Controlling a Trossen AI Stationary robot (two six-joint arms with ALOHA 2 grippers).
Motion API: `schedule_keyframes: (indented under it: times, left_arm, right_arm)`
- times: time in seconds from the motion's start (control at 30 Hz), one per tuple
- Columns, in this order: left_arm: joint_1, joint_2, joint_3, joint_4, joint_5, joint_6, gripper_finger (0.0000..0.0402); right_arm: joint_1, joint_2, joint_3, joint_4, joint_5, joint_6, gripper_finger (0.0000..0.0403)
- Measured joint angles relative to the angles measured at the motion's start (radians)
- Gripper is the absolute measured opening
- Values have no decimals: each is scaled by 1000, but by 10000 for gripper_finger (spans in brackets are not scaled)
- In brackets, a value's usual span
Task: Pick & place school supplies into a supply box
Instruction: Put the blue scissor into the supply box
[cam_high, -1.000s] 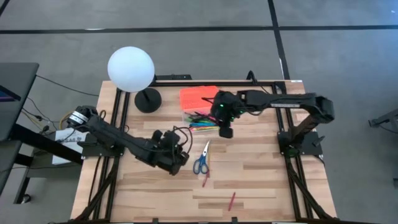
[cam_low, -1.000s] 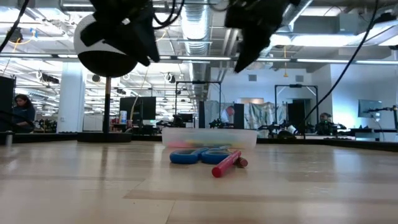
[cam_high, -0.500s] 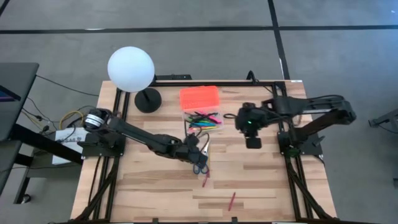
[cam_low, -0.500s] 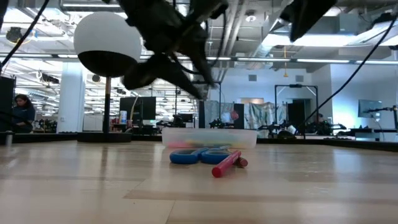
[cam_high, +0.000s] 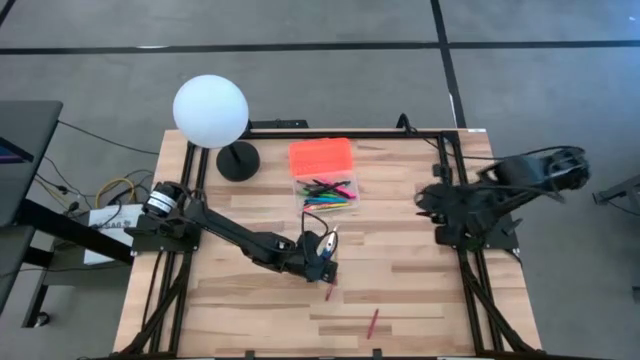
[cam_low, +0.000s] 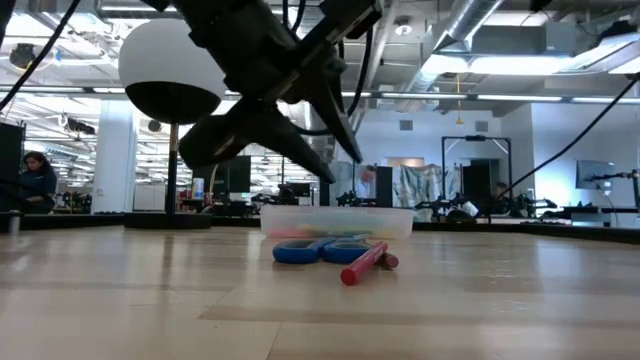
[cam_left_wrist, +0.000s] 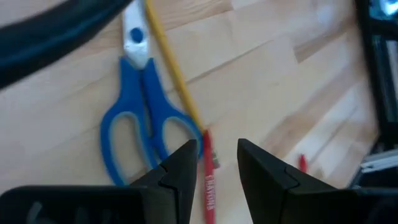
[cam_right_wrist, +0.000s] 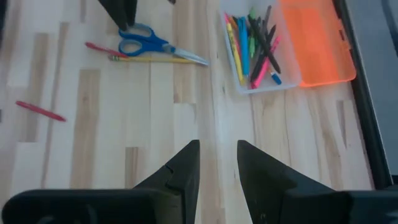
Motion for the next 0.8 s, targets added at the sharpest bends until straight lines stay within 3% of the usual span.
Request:
schedule_keyframes:
  times: [0.3, 0.57, 0.8]
  left_arm:
    - [-2, 0, 31, -115, -5, 15, 109]
    - [6, 46, 32, -110, 73, 53, 109]
    - [11, 47, 32, -169, 48, 63, 109]
  right_arm:
    - [186, -100, 0, -41, 173, 190, 98]
    - [302, -114, 0, -92, 244, 305, 98]
    - [370, -114, 0, -126, 318, 356, 98]
